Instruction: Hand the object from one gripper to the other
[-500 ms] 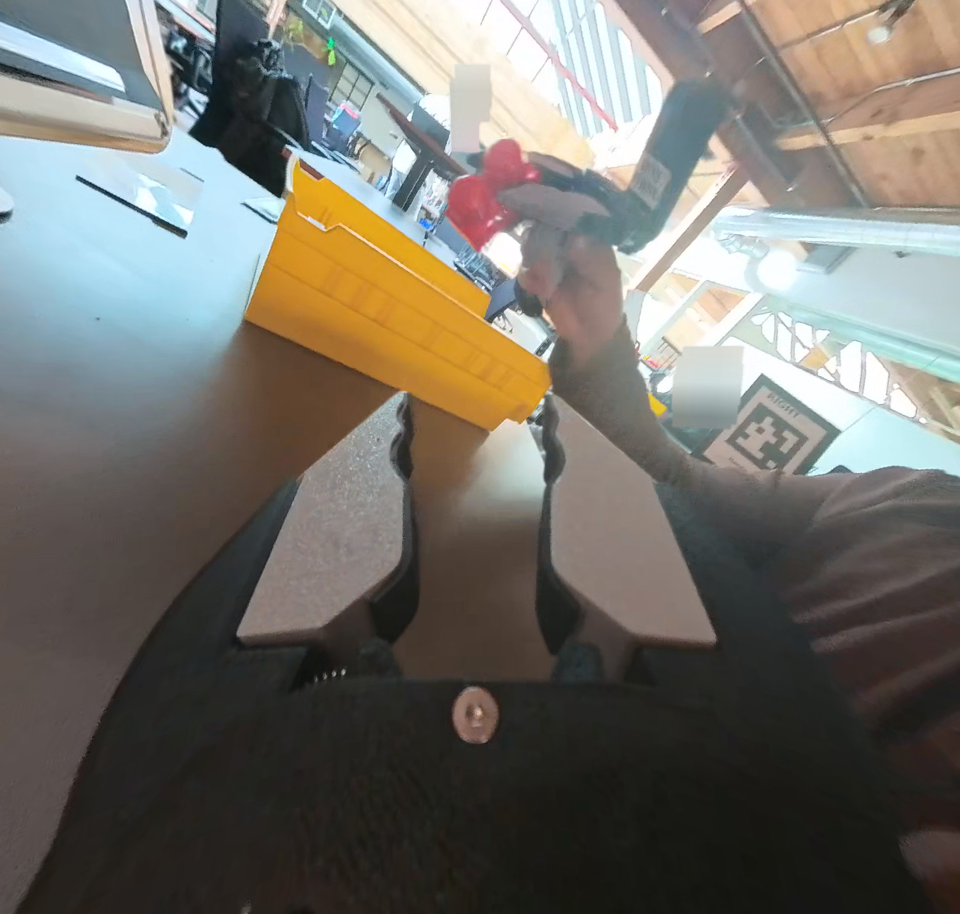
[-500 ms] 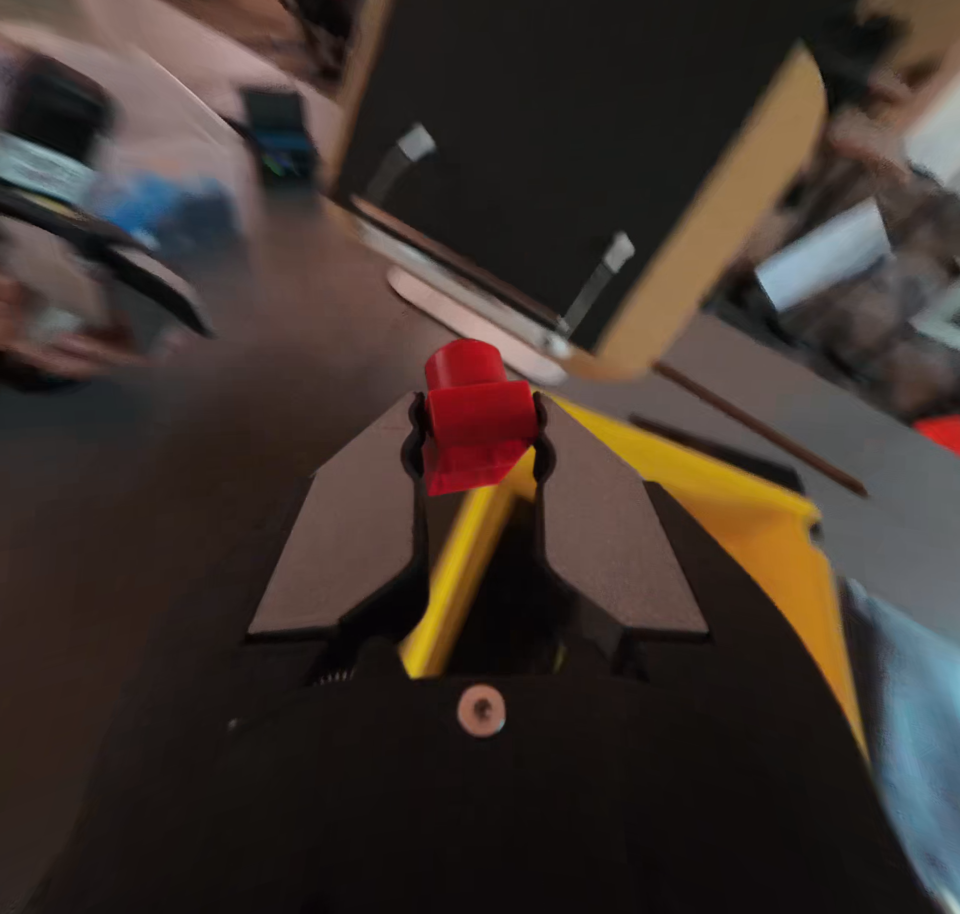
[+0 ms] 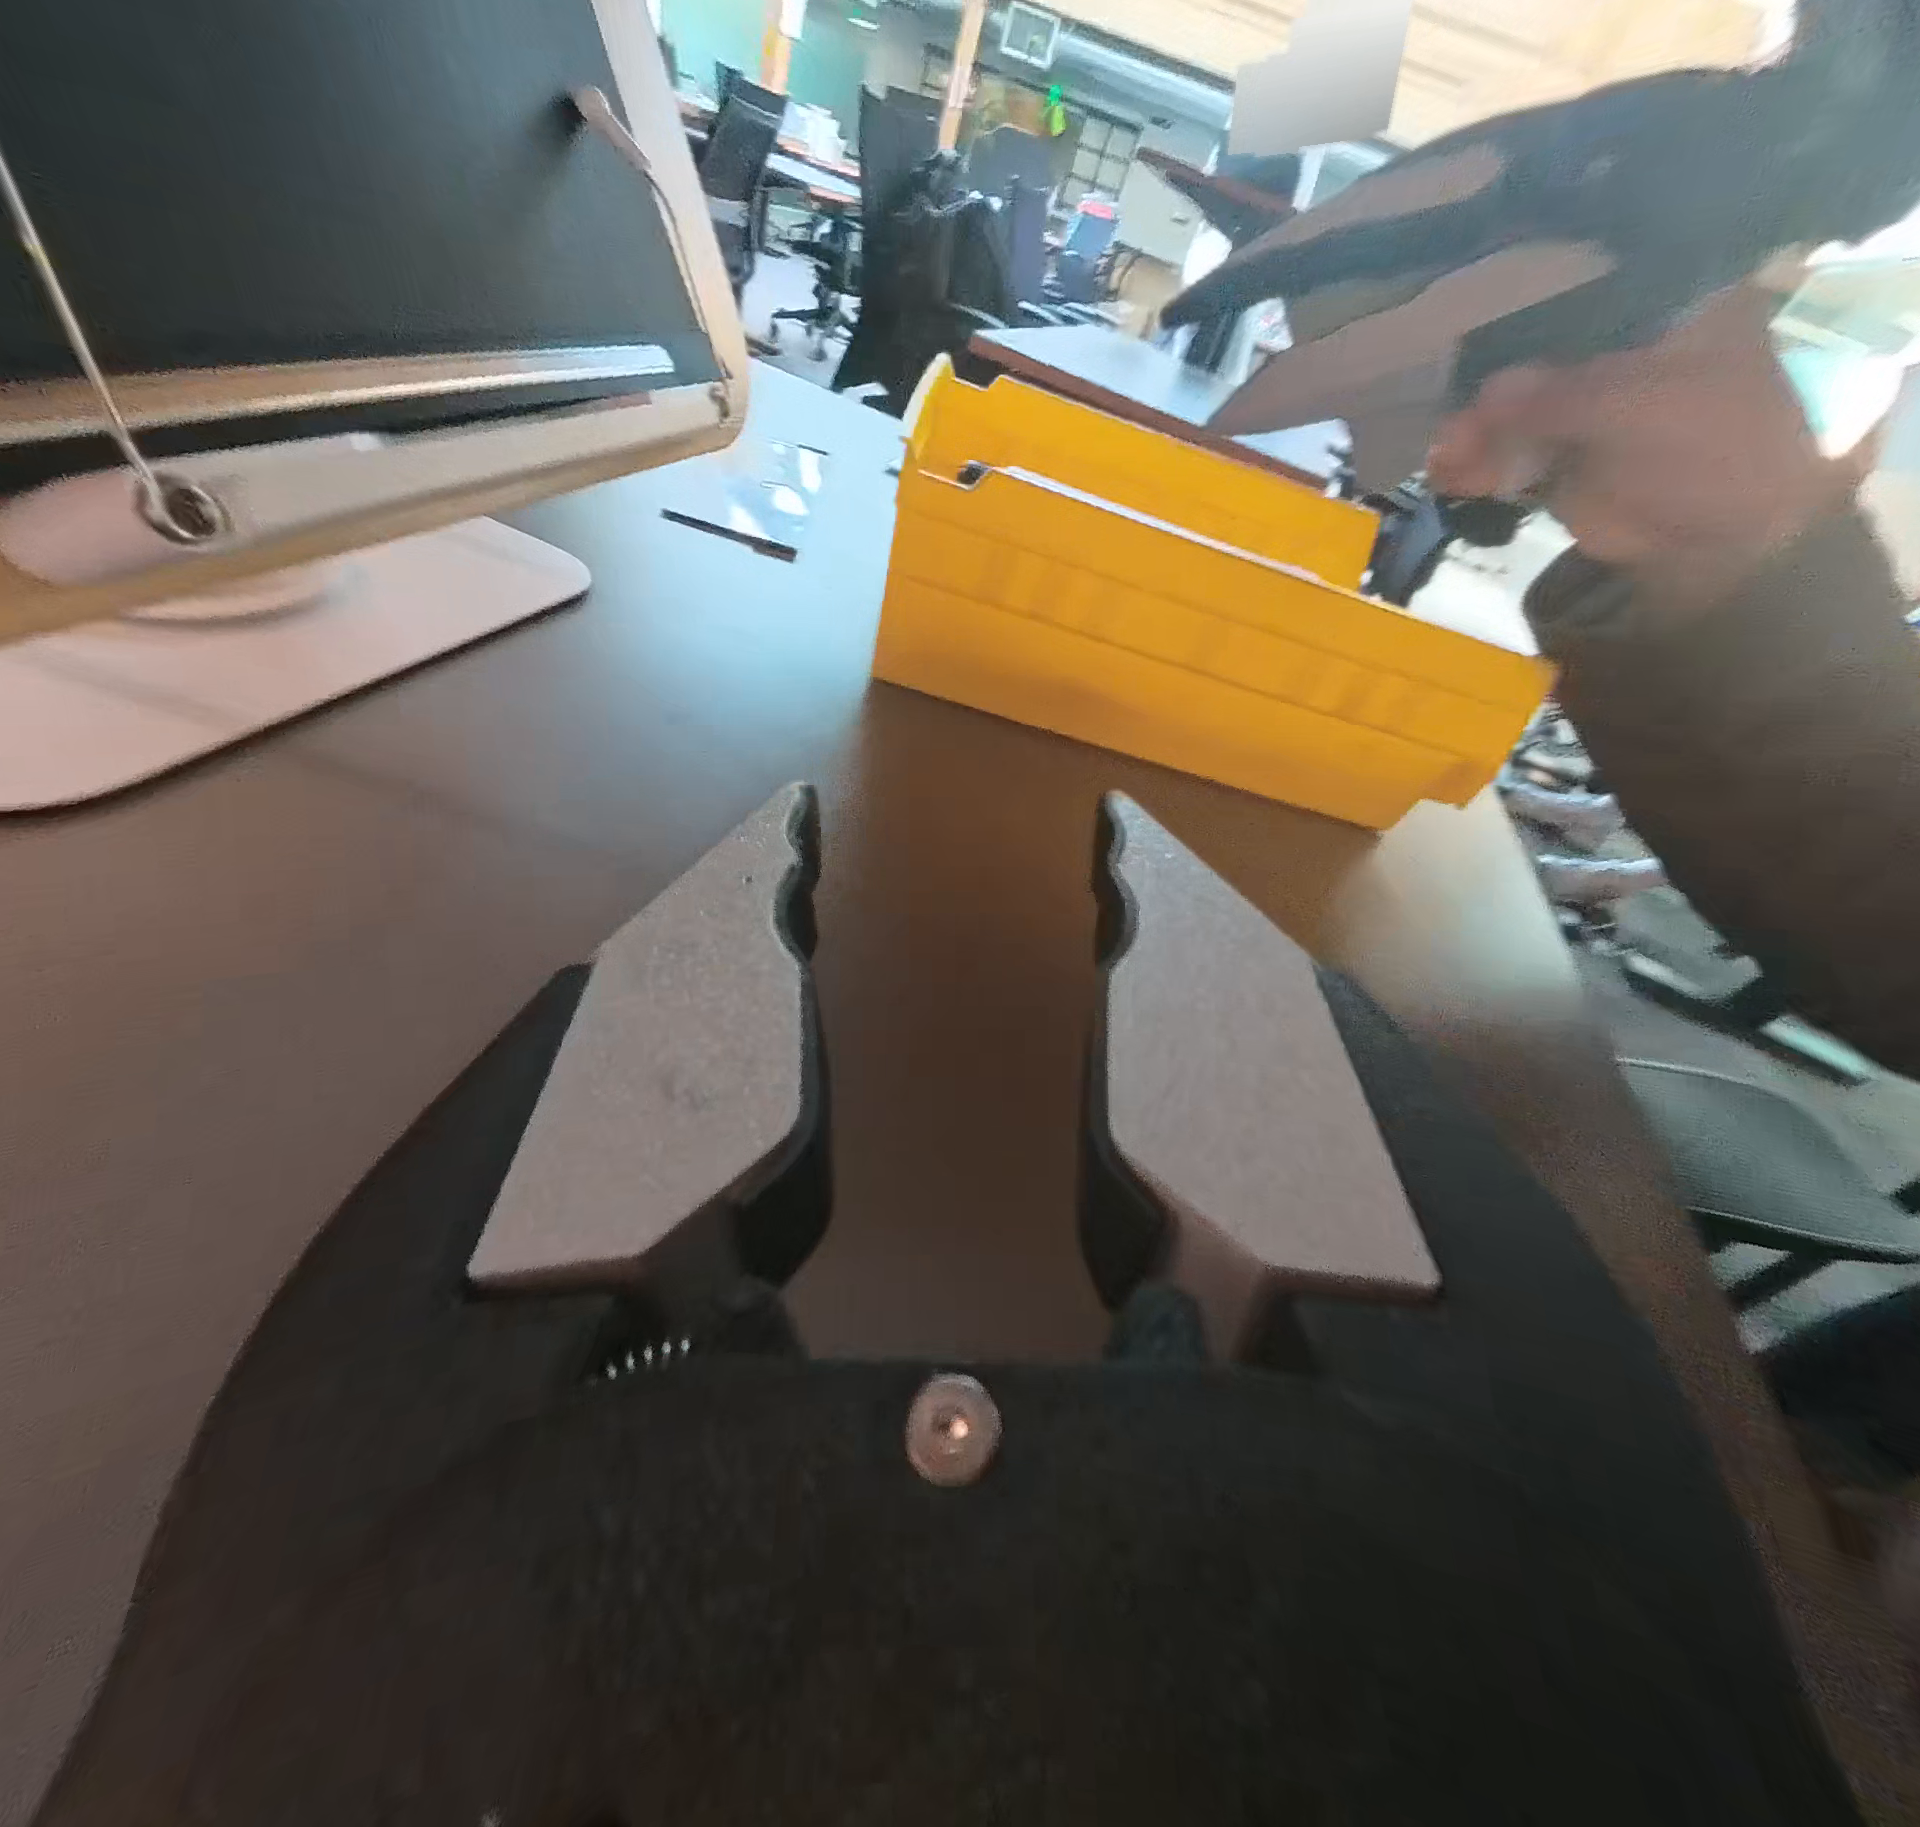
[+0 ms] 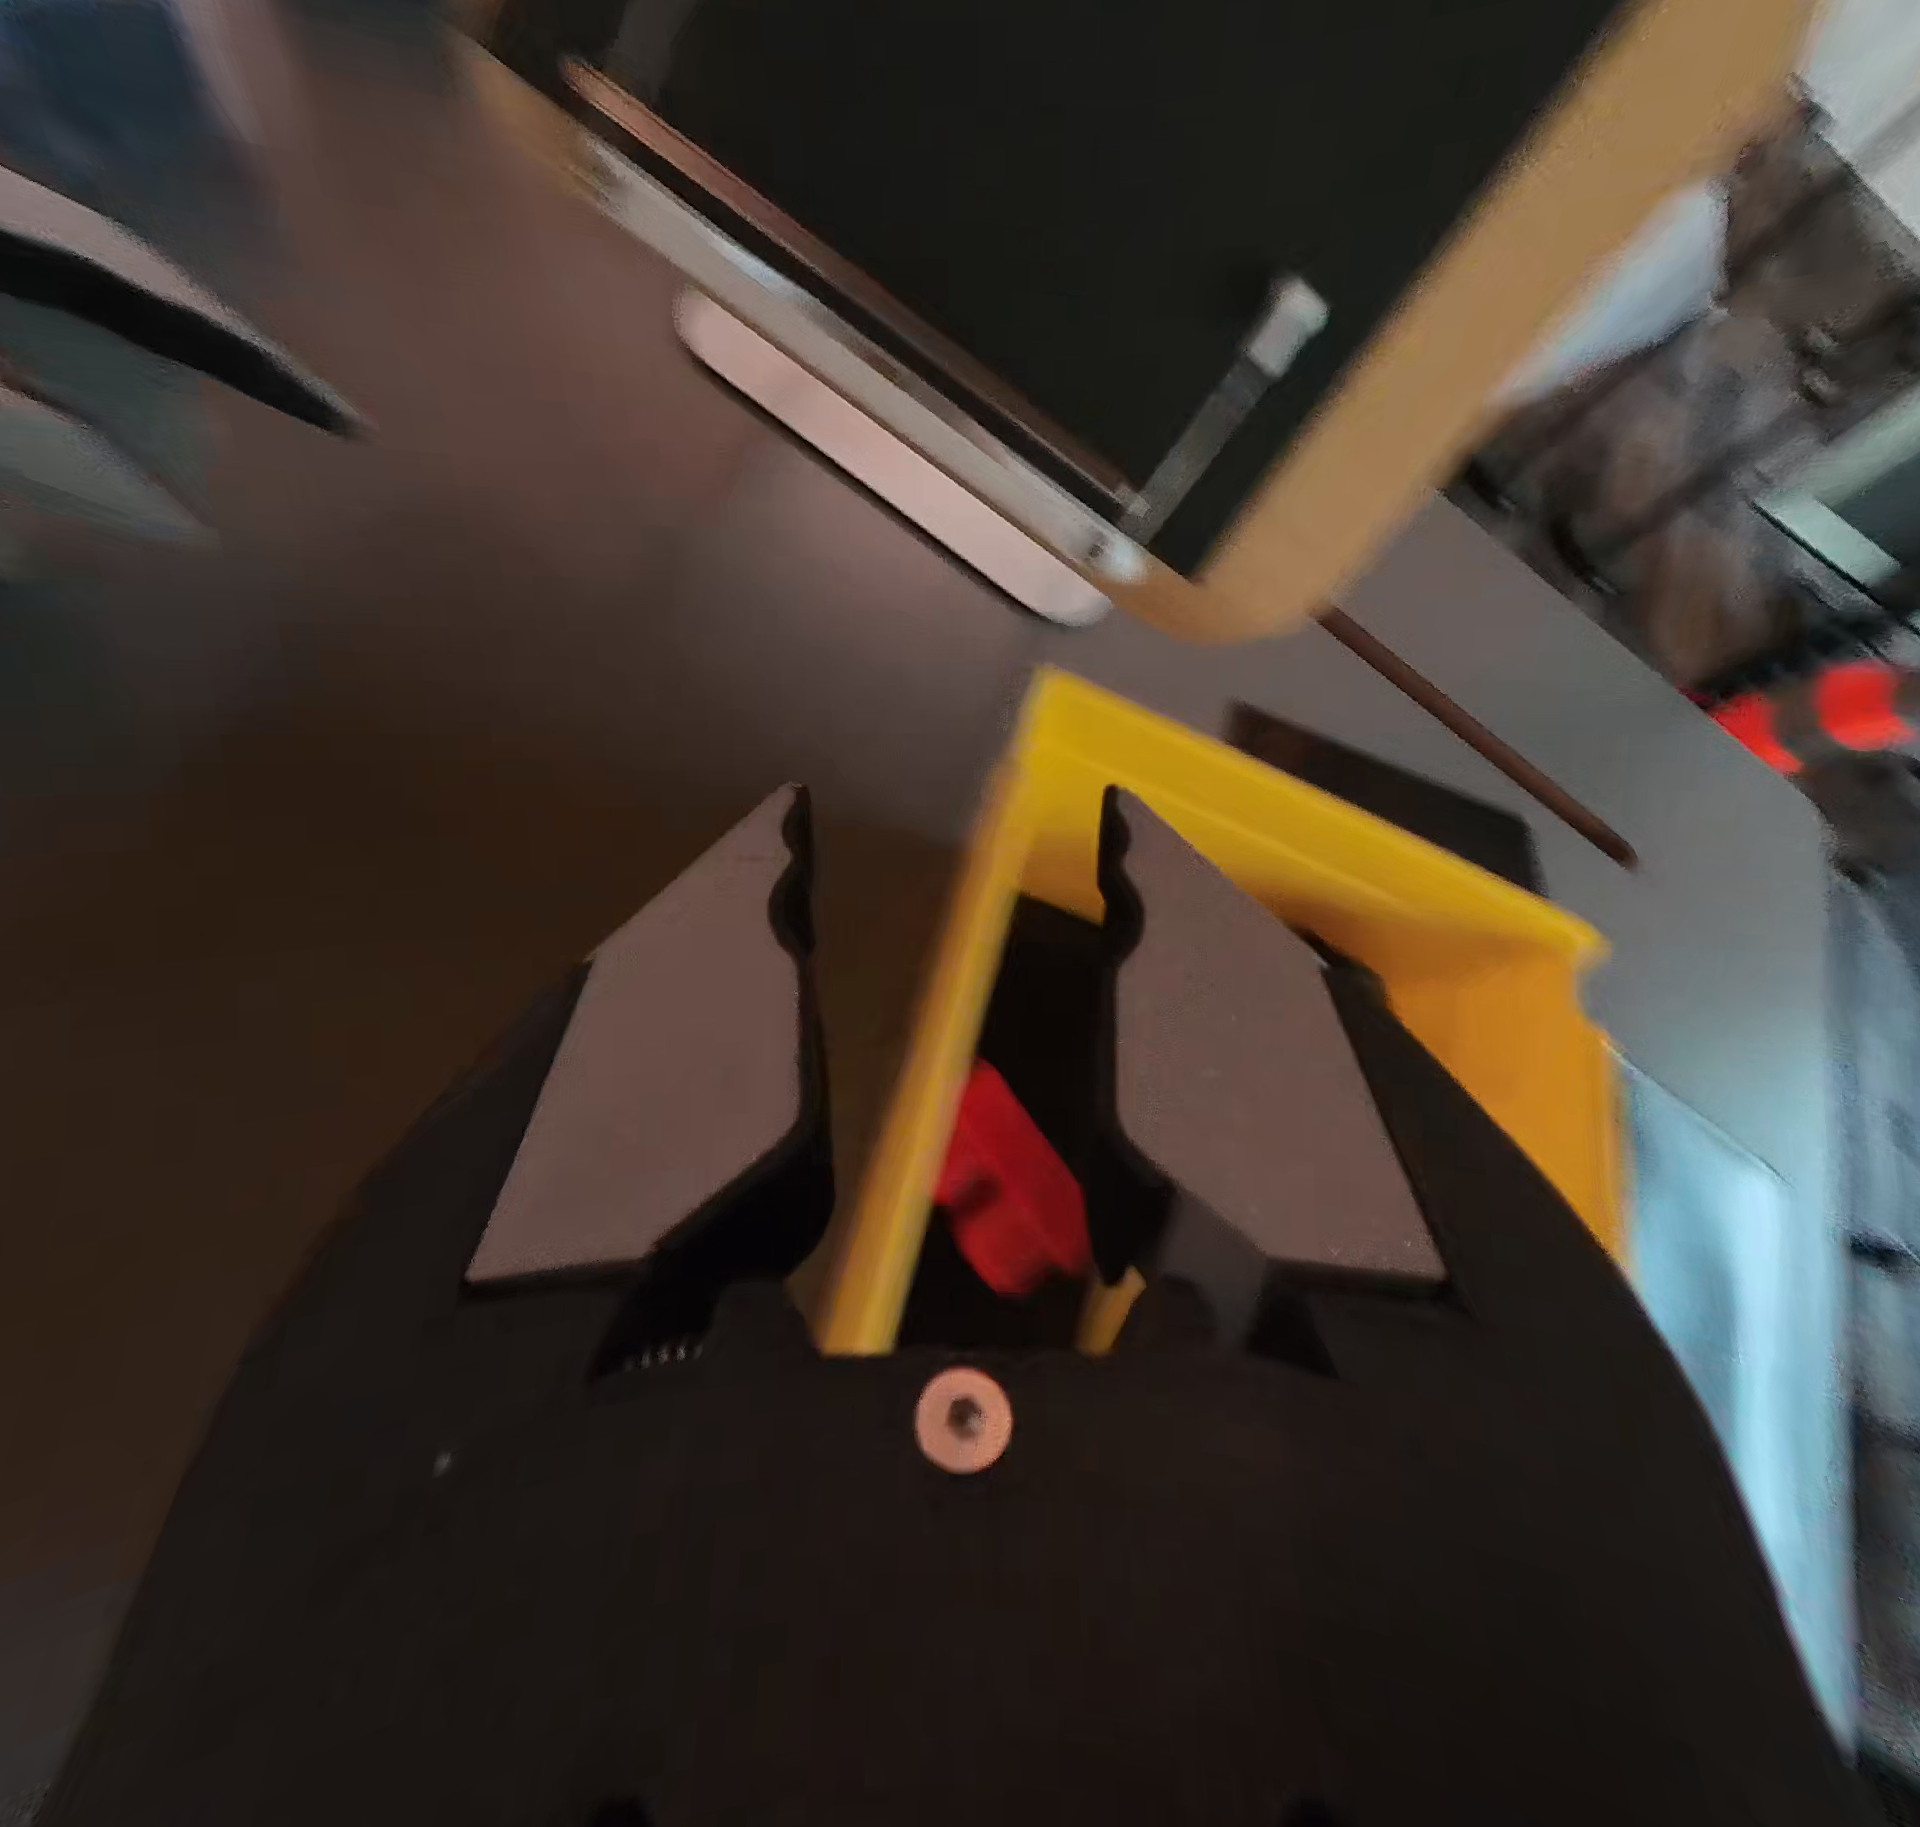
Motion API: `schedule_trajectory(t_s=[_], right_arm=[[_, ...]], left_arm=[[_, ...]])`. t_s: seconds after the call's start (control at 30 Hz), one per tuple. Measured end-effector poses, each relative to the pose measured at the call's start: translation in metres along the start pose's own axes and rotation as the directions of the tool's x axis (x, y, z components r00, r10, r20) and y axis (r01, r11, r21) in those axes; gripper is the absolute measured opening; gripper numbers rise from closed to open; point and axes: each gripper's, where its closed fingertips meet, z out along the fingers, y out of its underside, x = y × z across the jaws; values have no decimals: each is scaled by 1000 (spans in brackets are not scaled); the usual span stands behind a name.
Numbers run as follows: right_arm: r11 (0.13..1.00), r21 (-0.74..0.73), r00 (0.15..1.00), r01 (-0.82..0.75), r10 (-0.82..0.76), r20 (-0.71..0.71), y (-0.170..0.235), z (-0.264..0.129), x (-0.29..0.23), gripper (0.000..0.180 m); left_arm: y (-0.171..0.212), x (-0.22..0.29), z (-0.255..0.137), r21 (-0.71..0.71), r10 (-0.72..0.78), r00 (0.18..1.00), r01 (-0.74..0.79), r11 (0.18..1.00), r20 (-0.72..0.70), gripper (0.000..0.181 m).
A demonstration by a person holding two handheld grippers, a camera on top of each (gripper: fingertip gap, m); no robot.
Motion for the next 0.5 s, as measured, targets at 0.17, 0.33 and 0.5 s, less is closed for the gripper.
schedule_trajectory(t_s=[0.17,0.33,0.5], right_arm=[[978,175,942,-109,45,334,-52,34,-106,58],[957,239,967,-163,106,234,-46,113,-115,43],[986,127,965,-106,71,251,-14,156,-126,44]], left_arm=[[1,-5,1,-26,117,990,-115,993,82,45],[6,-8,0,-84,243,959,-233,969,147,32],[18,-10,5,-172,275,946,-246,954,170,32]])
